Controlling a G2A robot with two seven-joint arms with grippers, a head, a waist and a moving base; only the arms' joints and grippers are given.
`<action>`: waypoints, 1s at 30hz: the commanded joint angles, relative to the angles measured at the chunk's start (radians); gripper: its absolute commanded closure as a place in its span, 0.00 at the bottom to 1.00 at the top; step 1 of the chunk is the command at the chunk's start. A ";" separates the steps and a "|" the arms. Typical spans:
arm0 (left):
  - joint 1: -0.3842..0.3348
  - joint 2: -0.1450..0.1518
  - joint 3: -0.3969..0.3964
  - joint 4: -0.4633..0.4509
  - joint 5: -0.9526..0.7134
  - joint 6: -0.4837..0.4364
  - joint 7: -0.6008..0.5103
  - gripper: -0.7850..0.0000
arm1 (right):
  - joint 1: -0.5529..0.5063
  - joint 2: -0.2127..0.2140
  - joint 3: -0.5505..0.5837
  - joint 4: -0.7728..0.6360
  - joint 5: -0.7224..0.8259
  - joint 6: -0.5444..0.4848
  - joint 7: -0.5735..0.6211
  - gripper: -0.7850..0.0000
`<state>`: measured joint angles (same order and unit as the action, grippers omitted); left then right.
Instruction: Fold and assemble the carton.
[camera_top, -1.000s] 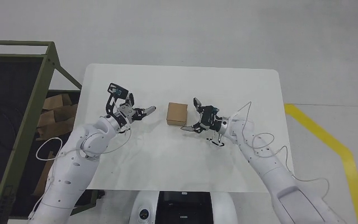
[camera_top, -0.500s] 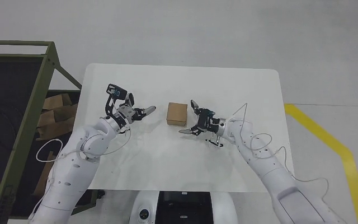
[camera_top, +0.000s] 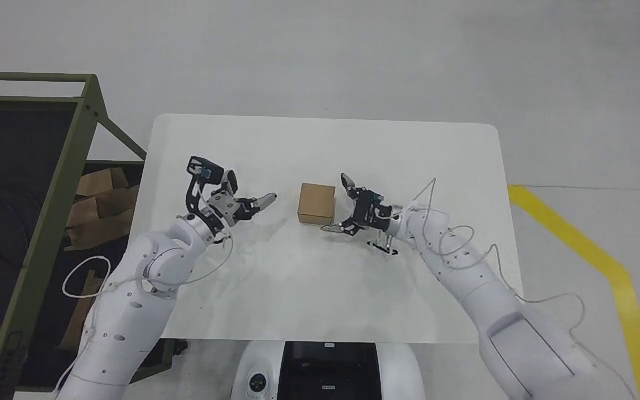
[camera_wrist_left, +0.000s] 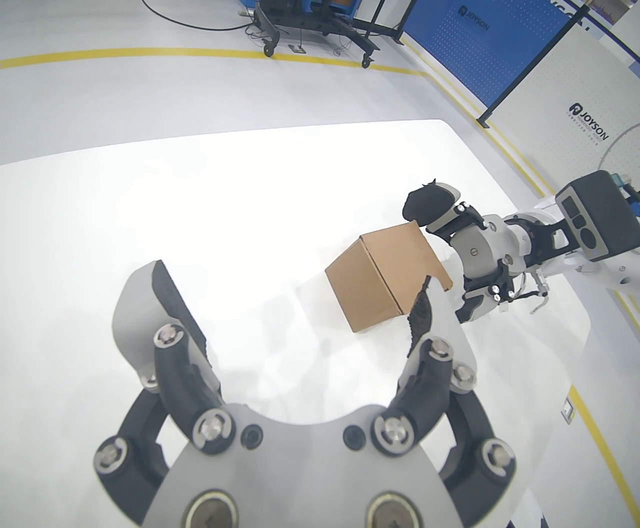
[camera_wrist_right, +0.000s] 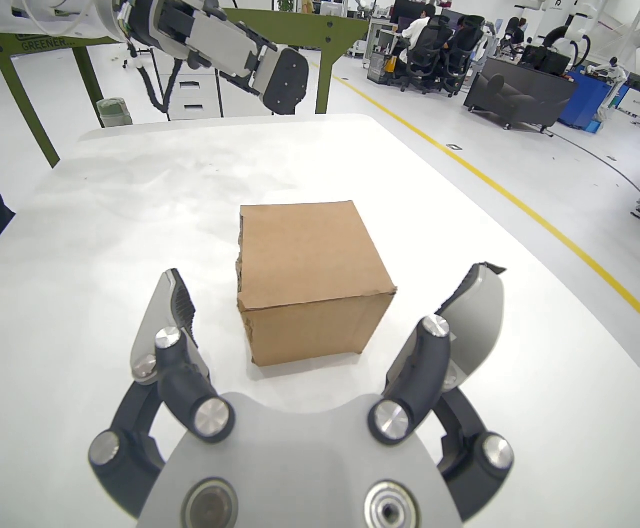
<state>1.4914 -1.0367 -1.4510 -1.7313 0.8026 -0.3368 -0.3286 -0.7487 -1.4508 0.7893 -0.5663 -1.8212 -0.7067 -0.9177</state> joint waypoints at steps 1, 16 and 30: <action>0.006 -0.001 -0.003 -0.002 -0.003 0.008 0.012 0.00 | 0.014 -0.008 -0.010 0.027 0.009 -0.007 0.007 0.00; 0.022 -0.005 -0.013 -0.014 -0.002 0.021 0.037 0.00 | 0.072 -0.067 -0.086 0.150 0.029 0.020 -0.034 0.00; 0.027 -0.008 -0.023 -0.007 0.000 0.025 0.039 0.00 | 0.107 -0.104 -0.121 0.230 0.053 0.034 -0.055 0.00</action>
<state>1.5177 -1.0442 -1.4727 -1.7380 0.8036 -0.3121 -0.2897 -0.6436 -1.5528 0.6710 -0.3386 -1.7686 -0.6682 -0.9733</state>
